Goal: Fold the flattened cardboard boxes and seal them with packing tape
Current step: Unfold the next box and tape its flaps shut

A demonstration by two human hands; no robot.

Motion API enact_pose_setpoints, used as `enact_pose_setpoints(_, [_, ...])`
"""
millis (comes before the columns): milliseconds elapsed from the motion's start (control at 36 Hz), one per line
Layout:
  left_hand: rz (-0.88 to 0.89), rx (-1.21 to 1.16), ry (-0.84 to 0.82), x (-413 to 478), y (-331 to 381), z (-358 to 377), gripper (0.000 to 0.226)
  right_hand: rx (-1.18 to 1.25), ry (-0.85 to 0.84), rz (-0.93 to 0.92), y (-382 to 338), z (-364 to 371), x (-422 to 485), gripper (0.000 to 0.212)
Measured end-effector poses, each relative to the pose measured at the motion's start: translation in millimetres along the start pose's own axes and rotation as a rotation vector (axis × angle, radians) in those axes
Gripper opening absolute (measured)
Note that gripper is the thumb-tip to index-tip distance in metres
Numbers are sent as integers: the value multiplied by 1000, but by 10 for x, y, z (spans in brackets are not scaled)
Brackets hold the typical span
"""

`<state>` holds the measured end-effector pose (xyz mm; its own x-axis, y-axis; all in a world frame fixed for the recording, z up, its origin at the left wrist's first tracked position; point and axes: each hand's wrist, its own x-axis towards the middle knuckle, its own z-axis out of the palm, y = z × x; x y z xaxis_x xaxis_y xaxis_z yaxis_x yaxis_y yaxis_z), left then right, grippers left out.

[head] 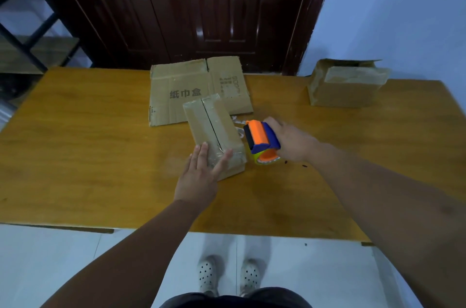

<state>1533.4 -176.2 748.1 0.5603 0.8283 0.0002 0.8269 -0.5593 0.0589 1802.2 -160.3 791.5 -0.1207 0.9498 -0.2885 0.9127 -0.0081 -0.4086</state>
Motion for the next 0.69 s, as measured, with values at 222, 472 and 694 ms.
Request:
enact_pose_setpoints(222, [-75,-32,-23,-19,72,21,76,-17,-11,12,-61,79,38,68])
enact_pose_setpoints(472, [-25,59,-40,35,-91,-35,72,-14,-27,48,-185,209,-2,67])
enact_pose_setpoints(694, [157,186,71,-3,-353,-252,70,-24,-16,8,-401,269,43,76])
